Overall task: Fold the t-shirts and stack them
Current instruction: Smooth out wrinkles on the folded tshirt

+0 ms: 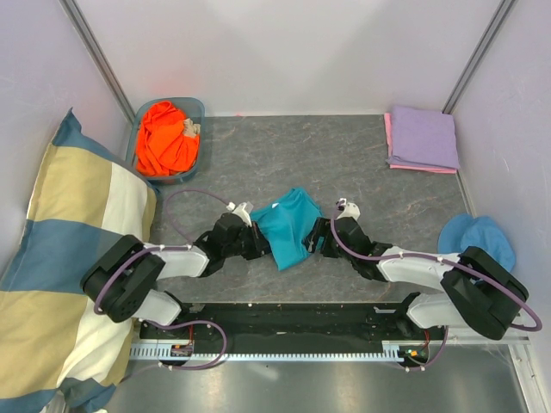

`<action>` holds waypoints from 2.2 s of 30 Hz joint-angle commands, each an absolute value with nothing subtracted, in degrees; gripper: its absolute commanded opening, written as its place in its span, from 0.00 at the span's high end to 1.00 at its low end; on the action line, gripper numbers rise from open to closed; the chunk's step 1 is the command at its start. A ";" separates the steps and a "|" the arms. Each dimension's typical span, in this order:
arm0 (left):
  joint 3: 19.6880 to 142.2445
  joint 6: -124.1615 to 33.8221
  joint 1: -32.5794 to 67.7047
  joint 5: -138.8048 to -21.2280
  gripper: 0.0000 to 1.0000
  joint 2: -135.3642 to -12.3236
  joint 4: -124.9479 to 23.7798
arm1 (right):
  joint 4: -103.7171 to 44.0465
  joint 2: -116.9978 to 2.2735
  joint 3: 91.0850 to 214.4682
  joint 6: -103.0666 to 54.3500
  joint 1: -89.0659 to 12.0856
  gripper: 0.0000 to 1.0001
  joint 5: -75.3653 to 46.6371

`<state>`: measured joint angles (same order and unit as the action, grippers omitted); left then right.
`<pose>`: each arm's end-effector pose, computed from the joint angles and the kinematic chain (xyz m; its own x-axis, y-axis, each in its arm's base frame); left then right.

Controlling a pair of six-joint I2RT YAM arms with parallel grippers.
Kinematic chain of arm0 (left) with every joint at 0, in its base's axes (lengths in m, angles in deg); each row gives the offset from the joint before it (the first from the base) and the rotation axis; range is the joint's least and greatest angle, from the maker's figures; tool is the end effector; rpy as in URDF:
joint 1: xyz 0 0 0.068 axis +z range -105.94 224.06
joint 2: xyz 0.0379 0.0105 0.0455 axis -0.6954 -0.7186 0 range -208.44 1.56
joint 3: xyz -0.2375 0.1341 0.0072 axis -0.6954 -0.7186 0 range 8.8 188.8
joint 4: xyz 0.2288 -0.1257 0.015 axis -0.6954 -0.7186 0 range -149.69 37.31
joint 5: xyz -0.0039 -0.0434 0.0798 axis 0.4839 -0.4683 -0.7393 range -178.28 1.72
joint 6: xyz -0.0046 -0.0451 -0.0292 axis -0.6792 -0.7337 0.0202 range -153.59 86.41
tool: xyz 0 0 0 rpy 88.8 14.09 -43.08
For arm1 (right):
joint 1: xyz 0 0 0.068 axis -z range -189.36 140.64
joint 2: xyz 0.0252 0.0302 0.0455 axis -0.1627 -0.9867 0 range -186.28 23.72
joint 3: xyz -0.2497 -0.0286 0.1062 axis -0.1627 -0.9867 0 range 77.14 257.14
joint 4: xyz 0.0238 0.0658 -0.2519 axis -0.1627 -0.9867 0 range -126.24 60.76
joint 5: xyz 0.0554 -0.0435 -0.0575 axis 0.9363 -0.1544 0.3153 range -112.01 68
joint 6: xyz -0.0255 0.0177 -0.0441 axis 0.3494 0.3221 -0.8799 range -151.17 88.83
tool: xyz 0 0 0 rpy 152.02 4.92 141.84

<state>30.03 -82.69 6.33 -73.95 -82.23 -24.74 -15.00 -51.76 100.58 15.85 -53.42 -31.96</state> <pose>0.1899 -0.1581 0.1246 -0.8641 -0.2574 -0.4326 0.1541 0.6829 -0.7141 0.1753 0.1610 0.1459 -0.7295 0.2968 -0.6162 -0.0777 0.8591 0.5059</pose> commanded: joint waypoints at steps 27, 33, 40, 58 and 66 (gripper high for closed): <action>37.88 -78.94 5.83 -81.07 0.46 -55.29 -55.86 | -30.38 -40.88 107.64 15.23 -54.01 0.02 -36.86; 45.70 -75.96 6.00 -82.74 0.58 -59.43 -53.92 | -31.79 -39.30 108.52 14.62 -54.10 0.02 -37.91; 50.63 -75.25 6.36 -76.97 0.66 -69.70 -45.41 | -34.07 -36.50 109.05 16.64 -54.45 0.02 -37.21; 54.76 -74.81 7.76 -61.82 0.76 -99.33 -23.60 | -34.78 -32.88 103.69 23.32 -58.75 0.02 -36.95; 56.00 -73.23 11.80 -61.91 0.78 -101.88 -23.86 | -30.66 -34.64 99.91 30.51 -62.62 0.02 -39.57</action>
<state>54.38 -76.27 9.58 -63.02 -100.89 -26.89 -33.99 -34.04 101.90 25.21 -60.85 -37.21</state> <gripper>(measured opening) 0.224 0.982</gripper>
